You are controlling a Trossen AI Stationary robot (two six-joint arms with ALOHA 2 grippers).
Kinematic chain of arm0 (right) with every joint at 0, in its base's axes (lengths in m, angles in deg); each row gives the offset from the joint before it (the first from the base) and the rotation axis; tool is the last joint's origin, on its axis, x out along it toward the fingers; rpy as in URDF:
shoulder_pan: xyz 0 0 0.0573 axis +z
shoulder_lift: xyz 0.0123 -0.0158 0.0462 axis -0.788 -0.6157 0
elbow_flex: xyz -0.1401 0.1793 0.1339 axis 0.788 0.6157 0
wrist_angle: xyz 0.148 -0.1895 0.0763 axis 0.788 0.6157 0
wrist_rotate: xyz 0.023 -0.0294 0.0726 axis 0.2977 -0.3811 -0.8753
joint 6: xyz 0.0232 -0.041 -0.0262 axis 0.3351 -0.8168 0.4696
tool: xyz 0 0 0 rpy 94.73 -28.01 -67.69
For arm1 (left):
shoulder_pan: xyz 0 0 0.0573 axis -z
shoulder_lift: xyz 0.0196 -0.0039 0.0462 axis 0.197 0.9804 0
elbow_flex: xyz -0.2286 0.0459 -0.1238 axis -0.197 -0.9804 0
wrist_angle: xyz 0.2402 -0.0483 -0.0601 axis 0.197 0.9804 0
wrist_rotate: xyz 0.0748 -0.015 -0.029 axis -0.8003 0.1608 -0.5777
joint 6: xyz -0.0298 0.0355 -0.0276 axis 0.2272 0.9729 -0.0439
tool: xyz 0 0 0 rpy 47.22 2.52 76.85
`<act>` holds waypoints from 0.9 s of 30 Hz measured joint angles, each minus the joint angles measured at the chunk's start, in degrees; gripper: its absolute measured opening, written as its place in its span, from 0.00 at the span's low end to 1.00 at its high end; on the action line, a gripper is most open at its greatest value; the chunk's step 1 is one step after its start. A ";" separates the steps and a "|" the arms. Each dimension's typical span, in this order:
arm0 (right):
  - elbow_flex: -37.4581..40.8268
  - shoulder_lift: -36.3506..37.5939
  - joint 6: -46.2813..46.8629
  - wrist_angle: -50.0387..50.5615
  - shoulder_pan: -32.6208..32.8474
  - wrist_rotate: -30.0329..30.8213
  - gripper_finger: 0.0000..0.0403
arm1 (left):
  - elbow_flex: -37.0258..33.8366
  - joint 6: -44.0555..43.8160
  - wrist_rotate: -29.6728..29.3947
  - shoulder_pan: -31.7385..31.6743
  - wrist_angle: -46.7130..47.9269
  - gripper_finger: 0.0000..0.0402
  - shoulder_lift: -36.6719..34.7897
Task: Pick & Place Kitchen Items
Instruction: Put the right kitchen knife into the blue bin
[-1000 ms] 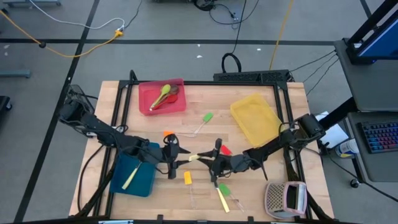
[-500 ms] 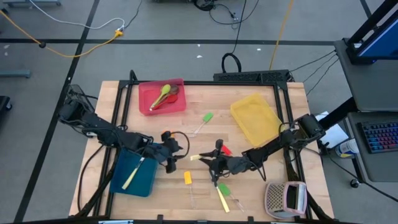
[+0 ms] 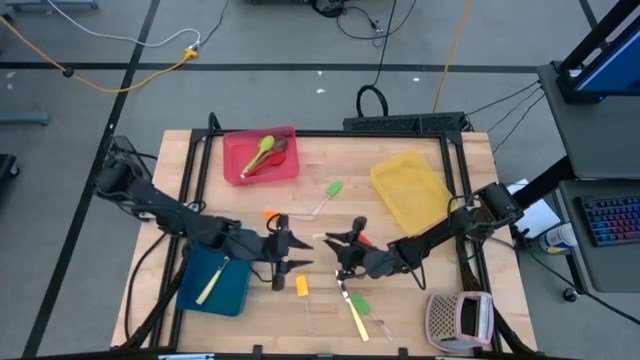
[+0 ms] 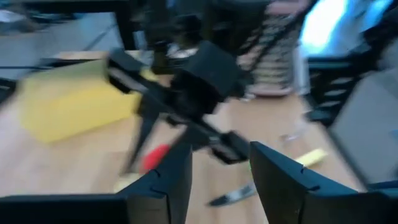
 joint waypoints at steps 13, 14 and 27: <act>0.00 0.00 1.05 2.96 -0.87 0.21 0.15 | 20.38 21.04 -10.37 -2.89 17.98 0.28 -0.54; 0.00 0.00 1.05 2.83 -0.90 0.24 0.16 | 21.02 26.80 -11.86 -3.61 18.08 0.28 -0.50; 0.00 0.00 1.05 2.65 -0.97 0.72 0.15 | 22.20 10.72 -1.50 -11.08 37.84 0.26 -0.21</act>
